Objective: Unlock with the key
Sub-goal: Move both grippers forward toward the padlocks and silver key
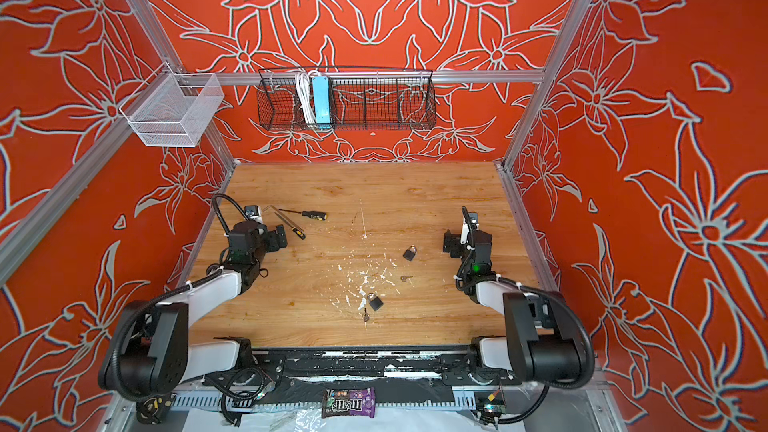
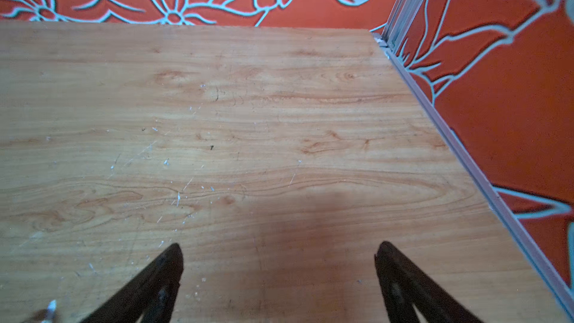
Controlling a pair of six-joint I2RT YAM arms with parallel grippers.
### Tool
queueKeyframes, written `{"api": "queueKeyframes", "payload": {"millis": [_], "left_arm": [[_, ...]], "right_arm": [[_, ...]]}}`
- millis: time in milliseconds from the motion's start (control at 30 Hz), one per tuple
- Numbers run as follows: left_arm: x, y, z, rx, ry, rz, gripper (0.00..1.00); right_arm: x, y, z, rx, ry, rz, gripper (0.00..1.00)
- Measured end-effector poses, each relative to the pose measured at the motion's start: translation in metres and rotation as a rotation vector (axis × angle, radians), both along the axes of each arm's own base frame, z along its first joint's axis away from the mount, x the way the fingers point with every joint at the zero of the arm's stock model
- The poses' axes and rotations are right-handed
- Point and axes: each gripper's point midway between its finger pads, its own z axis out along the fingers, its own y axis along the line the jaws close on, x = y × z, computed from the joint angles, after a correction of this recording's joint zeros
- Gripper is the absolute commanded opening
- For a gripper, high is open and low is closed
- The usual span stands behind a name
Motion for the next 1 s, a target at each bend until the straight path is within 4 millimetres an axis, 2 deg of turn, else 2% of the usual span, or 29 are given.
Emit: {"api": "queueKeyframes", "payload": {"millis": [133,233,367,467,600,667,767,867,1000], "left_arm": [[-0.015,-0.001,0.022,-0.009,-0.052,0.001,0.97],[-0.029,-0.002,0.048,-0.044,-0.128,0.007,0.98],[-0.050,0.000,0.087,-0.157,-0.275,0.061,0.97],[-0.067,0.001,0.096,-0.258,-0.365,0.092,0.97],[-0.082,0.002,0.084,-0.374,-0.383,0.139,0.97],[-0.085,0.002,0.084,-0.419,-0.365,0.165,0.97],[-0.084,-0.001,0.095,-0.473,-0.341,0.171,0.97],[-0.078,-0.010,0.105,-0.531,-0.302,0.146,0.97],[-0.066,-0.030,0.100,-0.611,-0.193,0.085,0.97]], "right_arm": [[-0.007,-0.005,0.036,0.034,-0.050,-0.044,0.97],[-0.014,-0.007,0.066,0.090,-0.094,-0.071,0.97],[-0.030,-0.009,0.086,0.234,-0.123,-0.132,0.98],[-0.043,-0.005,0.089,0.321,-0.128,-0.140,0.98],[-0.056,0.002,0.081,0.414,-0.084,-0.141,0.97],[-0.061,0.006,0.070,0.444,-0.016,-0.142,0.97],[-0.062,0.014,0.058,0.477,0.096,-0.135,0.95],[-0.060,0.023,0.055,0.508,0.182,-0.119,0.93],[-0.058,0.039,0.052,0.533,0.273,-0.081,0.92]]}}
